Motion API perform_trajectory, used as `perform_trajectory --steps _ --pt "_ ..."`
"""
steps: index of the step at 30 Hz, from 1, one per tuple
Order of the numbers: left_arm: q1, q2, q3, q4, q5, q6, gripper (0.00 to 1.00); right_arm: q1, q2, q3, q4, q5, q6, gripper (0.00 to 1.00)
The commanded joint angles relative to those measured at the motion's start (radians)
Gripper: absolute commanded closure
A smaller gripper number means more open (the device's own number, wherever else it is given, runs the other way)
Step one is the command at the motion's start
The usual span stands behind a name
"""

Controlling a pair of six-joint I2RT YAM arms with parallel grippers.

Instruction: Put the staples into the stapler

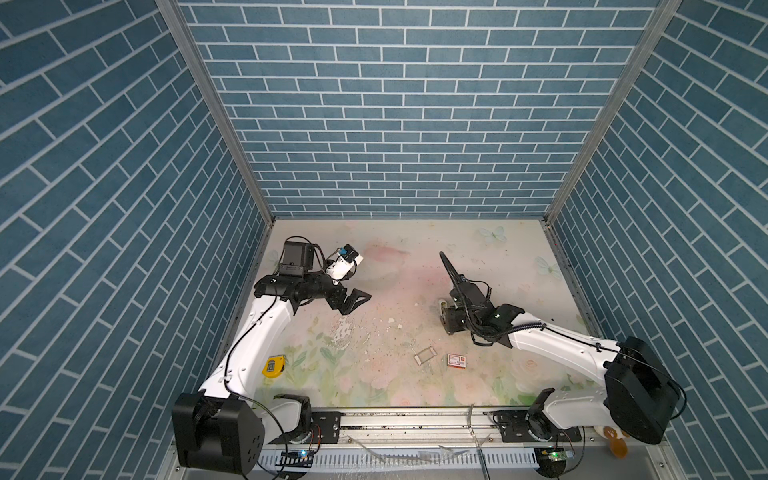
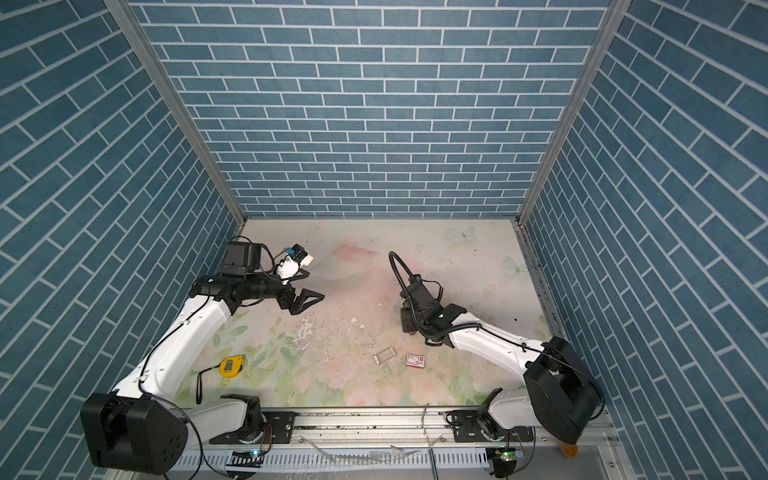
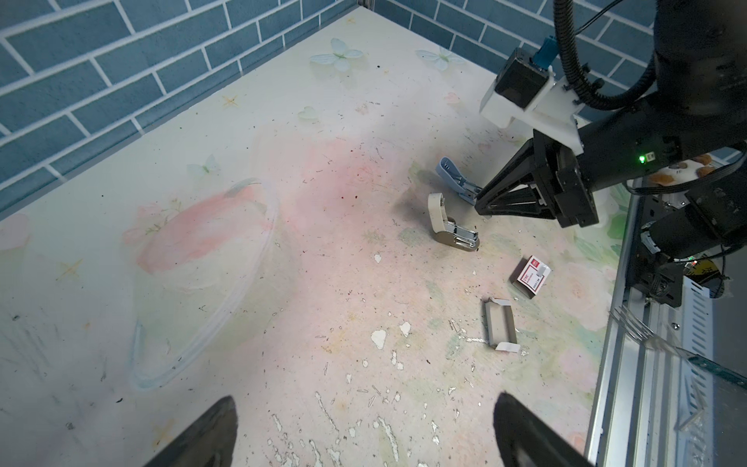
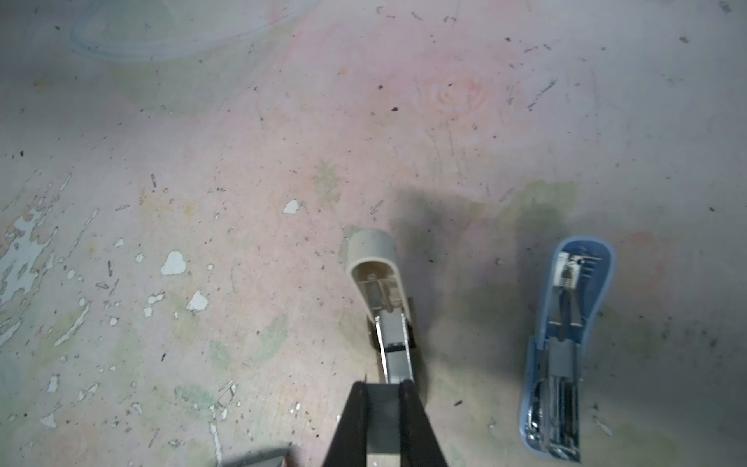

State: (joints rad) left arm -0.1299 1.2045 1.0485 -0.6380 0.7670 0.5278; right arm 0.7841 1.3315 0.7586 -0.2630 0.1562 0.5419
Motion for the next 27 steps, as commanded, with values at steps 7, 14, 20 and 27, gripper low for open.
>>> perform_trajectory --steps 7,14,20,27 --pt "-0.016 -0.021 -0.005 0.002 0.029 -0.006 0.00 -0.115 -0.086 -0.088 0.012 -0.015 -0.056 0.90" --pt "-0.020 -0.013 -0.012 0.011 0.038 -0.010 0.00 -0.182 -0.109 -0.138 0.036 -0.035 -0.080 0.89" --pt "-0.024 -0.009 -0.014 0.012 0.038 -0.010 0.00 -0.220 -0.121 -0.162 0.054 -0.061 -0.100 0.89" --pt "-0.024 -0.010 -0.022 0.013 0.038 -0.012 0.00 -0.262 -0.138 -0.215 0.124 -0.086 -0.109 0.89"
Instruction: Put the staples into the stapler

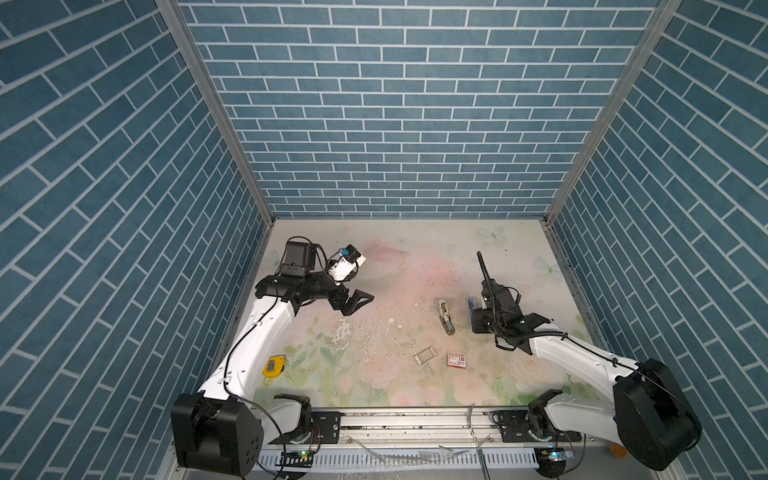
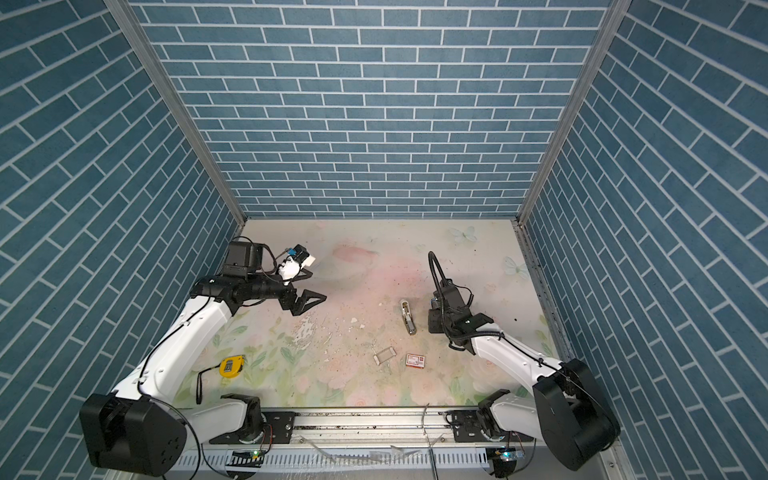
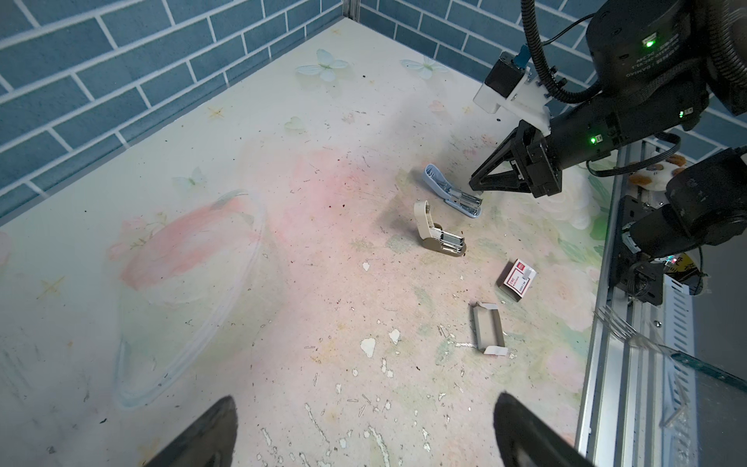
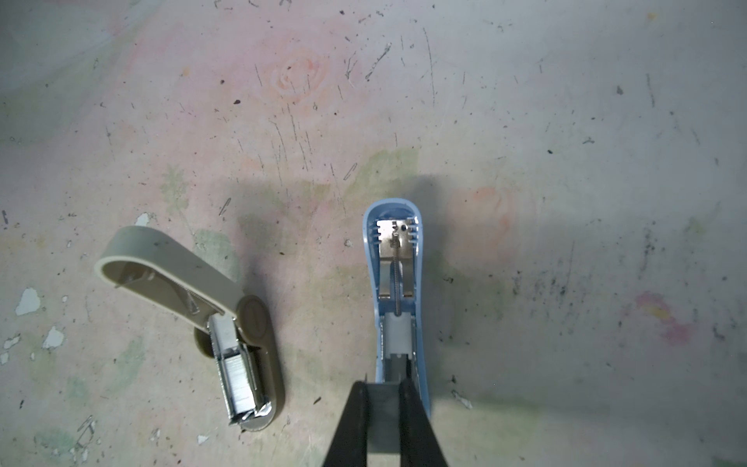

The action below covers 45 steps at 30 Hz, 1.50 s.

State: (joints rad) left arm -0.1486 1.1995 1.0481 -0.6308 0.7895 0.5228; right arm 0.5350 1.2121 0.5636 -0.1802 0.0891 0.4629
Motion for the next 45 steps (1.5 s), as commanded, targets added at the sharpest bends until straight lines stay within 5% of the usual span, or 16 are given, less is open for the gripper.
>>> perform_trajectory --steps 1,45 --pt "-0.005 -0.005 -0.023 0.007 0.014 -0.007 0.01 -0.015 -0.019 -0.027 0.053 -0.024 -0.031 0.89" --pt "-0.006 0.003 -0.031 0.014 0.013 -0.007 0.00 -0.033 0.074 -0.028 0.093 -0.031 -0.053 0.89"
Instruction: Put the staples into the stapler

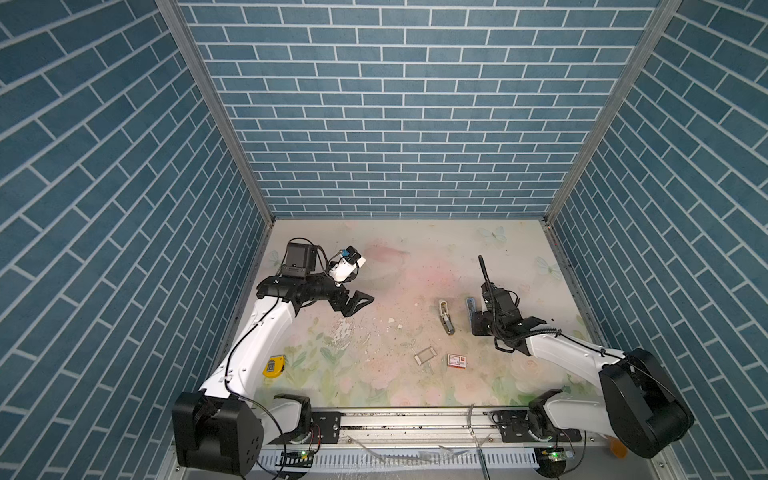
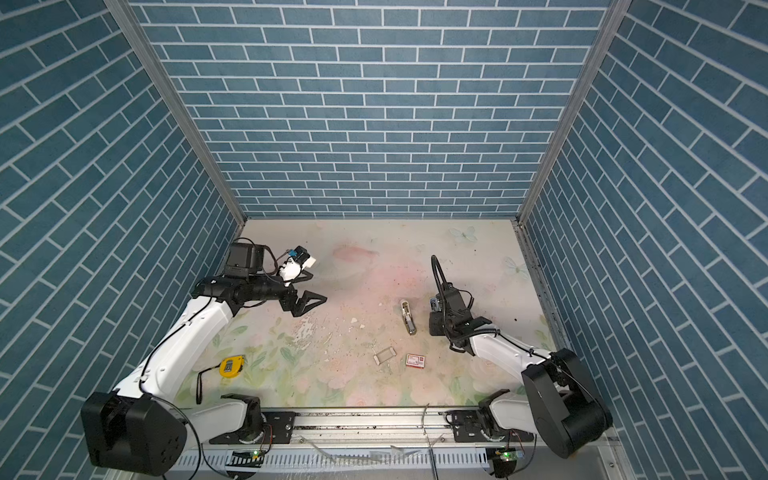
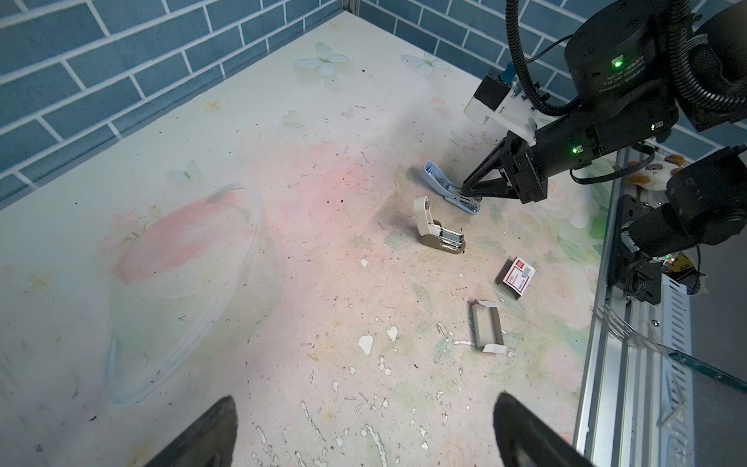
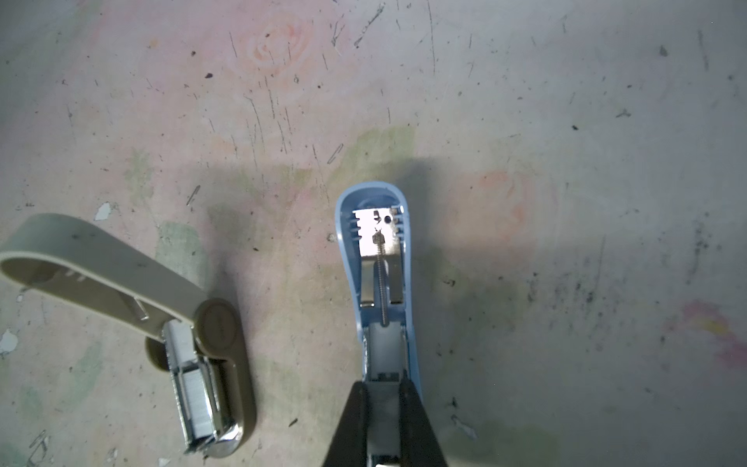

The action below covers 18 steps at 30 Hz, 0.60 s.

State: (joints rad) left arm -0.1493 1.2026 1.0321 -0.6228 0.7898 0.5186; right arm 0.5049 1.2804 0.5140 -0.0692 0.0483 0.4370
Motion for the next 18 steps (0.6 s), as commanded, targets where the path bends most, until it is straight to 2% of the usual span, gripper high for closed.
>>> perform_trajectory --steps 1,18 --pt "-0.006 0.001 -0.015 0.006 0.012 -0.003 0.01 -0.003 0.001 0.021 -0.018 0.009 -0.027 0.89" --pt "-0.006 -0.004 -0.020 0.017 0.023 -0.003 0.00 -0.003 0.014 0.036 -0.005 -0.080 0.000 0.89"
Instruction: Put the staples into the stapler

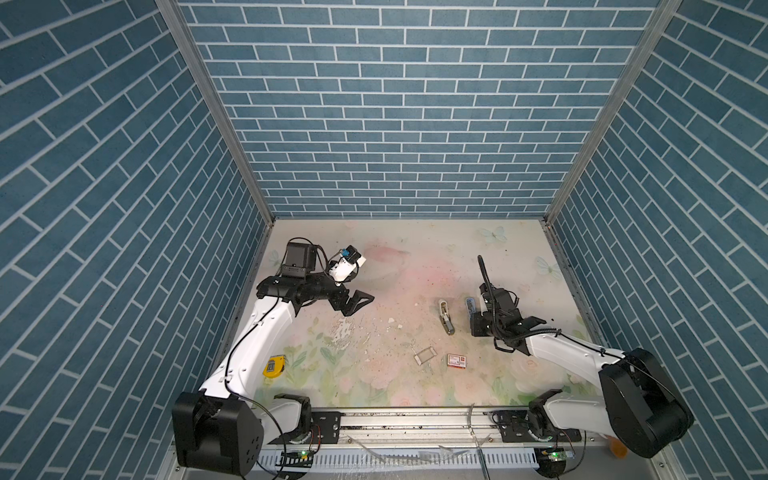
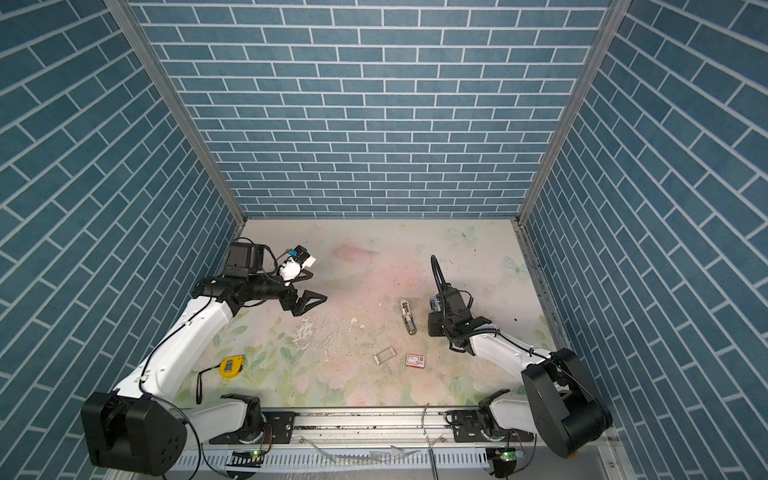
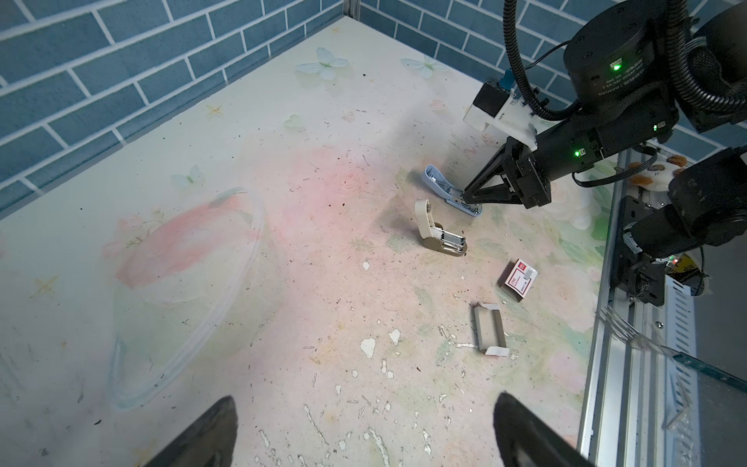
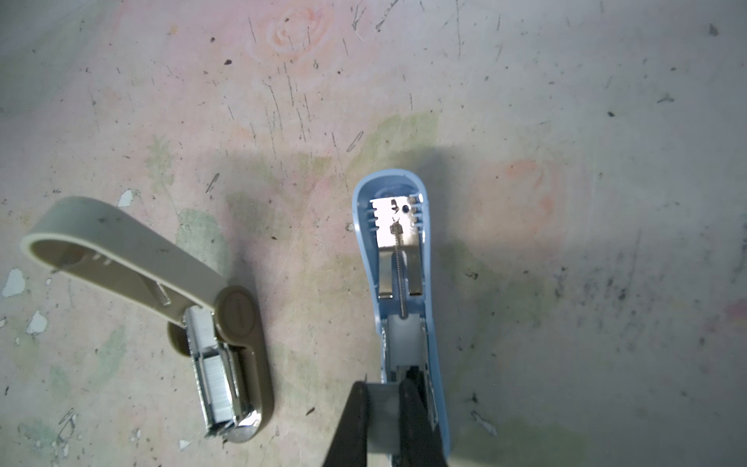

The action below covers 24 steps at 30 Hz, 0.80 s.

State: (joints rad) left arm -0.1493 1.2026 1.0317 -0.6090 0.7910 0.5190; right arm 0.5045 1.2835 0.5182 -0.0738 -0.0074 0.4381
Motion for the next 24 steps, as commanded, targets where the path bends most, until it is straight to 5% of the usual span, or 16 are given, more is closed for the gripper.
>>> perform_trajectory --steps 1,24 --pt "-0.006 -0.005 -0.019 0.003 0.021 -0.004 0.00 -0.003 0.012 0.034 0.001 -0.029 0.000 0.89" --pt "-0.006 -0.006 -0.022 0.010 0.048 -0.006 0.00 -0.003 0.013 0.042 -0.013 0.004 0.024 0.89"
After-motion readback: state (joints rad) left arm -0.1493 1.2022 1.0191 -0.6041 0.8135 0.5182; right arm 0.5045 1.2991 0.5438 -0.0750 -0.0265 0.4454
